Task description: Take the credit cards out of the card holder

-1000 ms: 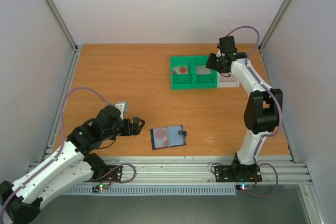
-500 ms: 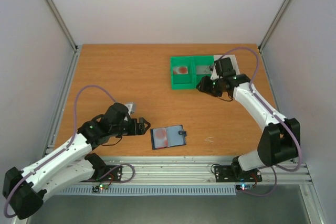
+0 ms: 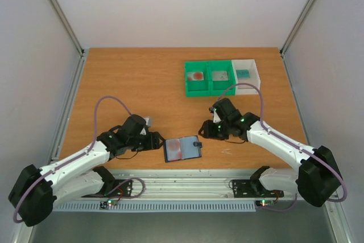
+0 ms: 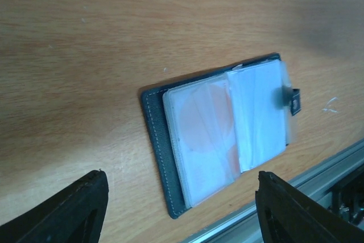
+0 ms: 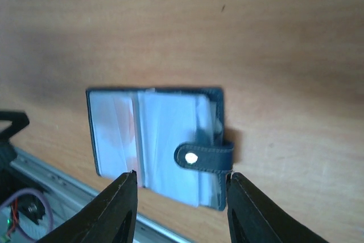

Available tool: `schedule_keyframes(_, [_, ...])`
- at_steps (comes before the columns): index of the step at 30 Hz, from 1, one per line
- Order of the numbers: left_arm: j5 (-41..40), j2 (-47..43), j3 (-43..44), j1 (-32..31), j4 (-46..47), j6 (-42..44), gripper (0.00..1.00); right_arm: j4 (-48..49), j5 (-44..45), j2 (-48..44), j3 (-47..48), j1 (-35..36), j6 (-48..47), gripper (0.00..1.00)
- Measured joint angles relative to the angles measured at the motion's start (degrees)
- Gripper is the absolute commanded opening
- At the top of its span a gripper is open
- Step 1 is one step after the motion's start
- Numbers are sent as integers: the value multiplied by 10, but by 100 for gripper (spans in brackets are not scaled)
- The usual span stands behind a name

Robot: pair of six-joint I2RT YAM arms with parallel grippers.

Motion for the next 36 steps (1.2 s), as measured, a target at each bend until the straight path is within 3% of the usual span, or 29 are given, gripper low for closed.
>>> schedule_keyframes(13, [29,85,-24,0,102,-32,57,65,70,15,-70,153,76,49])
schedule_keyframes(26, [42,103,-42,0,136,-34,55,126,110,97,-74,188,95,51])
schedule_keyframes(32, [59,138,-50,0,162,-36,47,130,133,121,-69,202,95,50])
schedule_keyframes(36, [68,150,-54,0,181,-37,39,136,138,127,-66,204,100,43])
